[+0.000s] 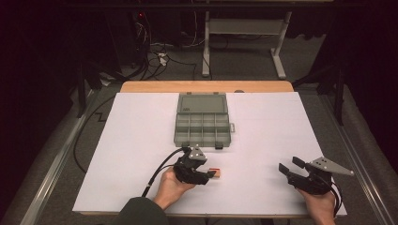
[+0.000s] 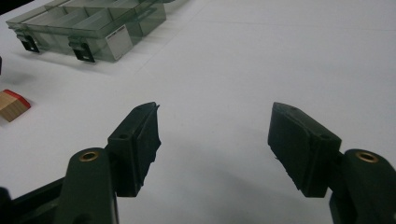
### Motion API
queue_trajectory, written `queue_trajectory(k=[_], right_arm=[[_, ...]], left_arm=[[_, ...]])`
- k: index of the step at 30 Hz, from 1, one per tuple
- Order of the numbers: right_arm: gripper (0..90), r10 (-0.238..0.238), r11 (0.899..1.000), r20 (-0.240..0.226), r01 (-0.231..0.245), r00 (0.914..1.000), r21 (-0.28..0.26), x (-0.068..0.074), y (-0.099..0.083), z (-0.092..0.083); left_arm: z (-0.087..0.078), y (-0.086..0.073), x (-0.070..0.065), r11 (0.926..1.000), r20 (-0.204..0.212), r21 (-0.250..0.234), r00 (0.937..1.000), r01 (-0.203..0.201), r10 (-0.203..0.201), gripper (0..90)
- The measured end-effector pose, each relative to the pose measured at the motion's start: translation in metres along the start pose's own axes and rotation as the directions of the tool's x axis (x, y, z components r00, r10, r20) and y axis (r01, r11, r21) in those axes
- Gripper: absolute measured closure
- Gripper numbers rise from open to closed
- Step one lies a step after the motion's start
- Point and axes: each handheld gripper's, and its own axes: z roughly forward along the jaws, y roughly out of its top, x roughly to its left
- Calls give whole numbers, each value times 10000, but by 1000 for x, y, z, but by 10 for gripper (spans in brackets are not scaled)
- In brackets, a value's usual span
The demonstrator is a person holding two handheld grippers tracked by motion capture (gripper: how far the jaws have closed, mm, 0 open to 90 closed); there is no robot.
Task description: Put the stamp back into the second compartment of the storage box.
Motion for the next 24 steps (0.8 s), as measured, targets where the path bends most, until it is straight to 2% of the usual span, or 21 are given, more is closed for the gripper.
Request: queue_trajectory(k=[6,7,9,10,11,13,14,16,19,20,23,24], right_arm=[[337,0,10000,-2,0,10000,27,0,0,0],[337,6,10000,-4,-6,10000,29,0,0,0],[337,11,10000,-4,-11,10000,31,0,0,0],[337,10,10000,-8,-10,10000,38,0,0,0],[337,18,10000,-18,-18,10000,52,0,0,0],[338,20,10000,-9,-20,10000,55,0,0,0],[338,10,10000,-13,-10,10000,61,0,0,0],[338,-1,10000,-9,1,10000,62,0,0,0],[338,4,10000,-19,-4,10000,71,0,0,0],[338,21,10000,-11,-21,10000,75,0,0,0],[339,40,9999,-23,-40,10000,116,0,0,1],[339,22,9999,-24,-22,10000,118,0,0,1]], left_arm=[[8,-2,-3,9990,-113,268,9993,-345,349,435],[9,-3,-3,9978,-52,318,9983,-575,577,437],[10,-4,-5,9981,-163,436,9988,-446,453,441],[11,-5,-5,9966,-86,455,9975,-692,696,442],[11,-6,-7,9974,-190,491,9984,-527,537,444],[13,-6,-6,9955,-152,546,9968,-781,790,450],[13,-7,-7,9964,-269,602,9977,-602,619,454],[14,-8,-8,9963,-319,672,9980,-531,553,464],[15,-9,-6,9936,-269,847,9967,-746,771,480],[15,-10,-8,9955,-407,836,9980,-456,491,481],[15,-10,-6,9930,-322,955,9968,-693,727,495],[16,-10,-5,9912,-244,976,9955,-890,918,499]])
